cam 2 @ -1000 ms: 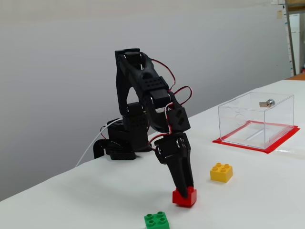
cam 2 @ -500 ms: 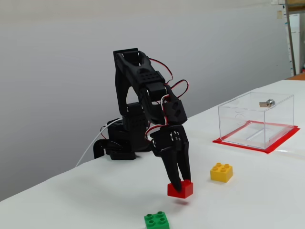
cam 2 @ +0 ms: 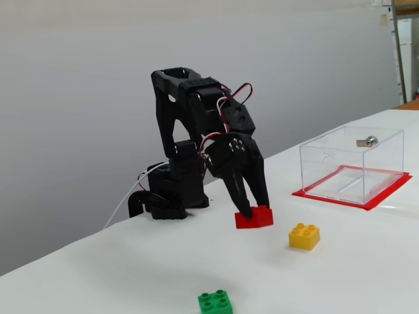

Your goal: Pick the red lego brick and place it into the transparent box

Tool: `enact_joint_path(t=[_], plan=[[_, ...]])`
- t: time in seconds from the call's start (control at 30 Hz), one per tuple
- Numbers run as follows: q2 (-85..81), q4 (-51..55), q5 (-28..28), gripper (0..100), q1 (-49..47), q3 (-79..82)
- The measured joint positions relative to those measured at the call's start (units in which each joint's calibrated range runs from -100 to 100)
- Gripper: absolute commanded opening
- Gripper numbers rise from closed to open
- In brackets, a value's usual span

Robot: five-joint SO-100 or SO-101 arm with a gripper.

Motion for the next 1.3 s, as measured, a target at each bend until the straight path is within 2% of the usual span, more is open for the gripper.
enact_joint_path(t=[0.4,0.83,1.3], plan=[[-12.18,12.08,-5.81,13,-13.46,-1.06],[-12.77,24.68,-9.97,13,-27.46,-20.04],[-13.11,26.82,-10.06,13,-48.61,-22.68]])
